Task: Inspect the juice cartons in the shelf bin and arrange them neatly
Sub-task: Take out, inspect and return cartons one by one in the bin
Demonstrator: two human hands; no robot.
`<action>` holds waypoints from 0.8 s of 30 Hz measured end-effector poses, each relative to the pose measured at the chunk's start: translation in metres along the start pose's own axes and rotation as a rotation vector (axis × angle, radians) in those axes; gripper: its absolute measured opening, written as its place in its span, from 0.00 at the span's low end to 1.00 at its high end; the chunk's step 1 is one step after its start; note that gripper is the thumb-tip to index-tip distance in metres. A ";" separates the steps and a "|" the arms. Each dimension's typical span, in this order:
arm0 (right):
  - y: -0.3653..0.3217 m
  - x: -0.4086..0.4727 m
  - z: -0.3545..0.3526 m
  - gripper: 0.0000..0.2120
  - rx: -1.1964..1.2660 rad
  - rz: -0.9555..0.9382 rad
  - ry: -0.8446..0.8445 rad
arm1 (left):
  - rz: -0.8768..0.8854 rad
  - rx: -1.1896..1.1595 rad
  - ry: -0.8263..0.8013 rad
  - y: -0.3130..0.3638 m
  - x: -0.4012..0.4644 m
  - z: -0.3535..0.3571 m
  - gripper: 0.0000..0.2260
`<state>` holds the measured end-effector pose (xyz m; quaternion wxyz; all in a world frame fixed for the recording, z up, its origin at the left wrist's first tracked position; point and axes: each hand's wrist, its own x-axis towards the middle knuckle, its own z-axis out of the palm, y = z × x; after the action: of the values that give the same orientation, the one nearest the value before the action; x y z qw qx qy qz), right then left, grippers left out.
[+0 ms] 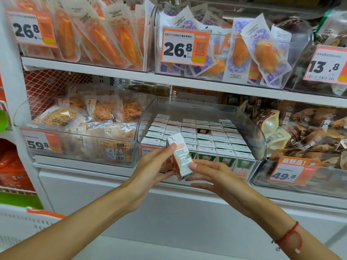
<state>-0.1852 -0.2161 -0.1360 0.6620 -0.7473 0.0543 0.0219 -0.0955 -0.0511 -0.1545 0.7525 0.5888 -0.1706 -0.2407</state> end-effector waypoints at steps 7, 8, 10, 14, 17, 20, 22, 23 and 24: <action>0.006 0.006 0.012 0.20 -0.179 -0.163 0.385 | 0.162 0.107 0.125 -0.004 -0.007 0.002 0.10; 0.008 0.007 0.013 0.21 -0.235 -0.211 0.430 | 0.156 0.099 0.135 -0.004 -0.007 0.002 0.09; 0.011 0.007 0.017 0.24 -0.361 -0.296 0.484 | 0.129 0.080 0.122 -0.005 -0.009 0.004 0.09; 0.016 0.006 0.020 0.24 -0.515 -0.326 0.444 | 0.124 0.093 0.091 -0.007 -0.009 0.003 0.08; 0.009 0.006 0.010 0.19 -0.261 -0.206 0.259 | 0.133 0.110 0.067 -0.001 -0.007 -0.005 0.11; 0.007 0.006 -0.001 0.20 -0.151 -0.145 0.154 | 0.188 0.246 0.014 0.004 -0.007 -0.010 0.17; 0.008 0.005 -0.002 0.18 -0.180 -0.188 0.097 | 0.233 0.314 -0.036 0.005 -0.008 -0.011 0.21; 0.008 0.005 -0.003 0.17 -0.205 -0.231 0.078 | 0.269 0.338 -0.069 0.005 -0.009 -0.011 0.21; 0.008 0.005 -0.004 0.17 -0.228 -0.280 0.075 | 0.309 0.360 -0.102 0.005 -0.010 -0.011 0.21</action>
<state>-0.1812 -0.2217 -0.1438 0.5671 -0.8180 -0.0286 -0.0921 -0.0965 -0.0357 -0.1524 0.6537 0.6674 -0.3368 -0.1177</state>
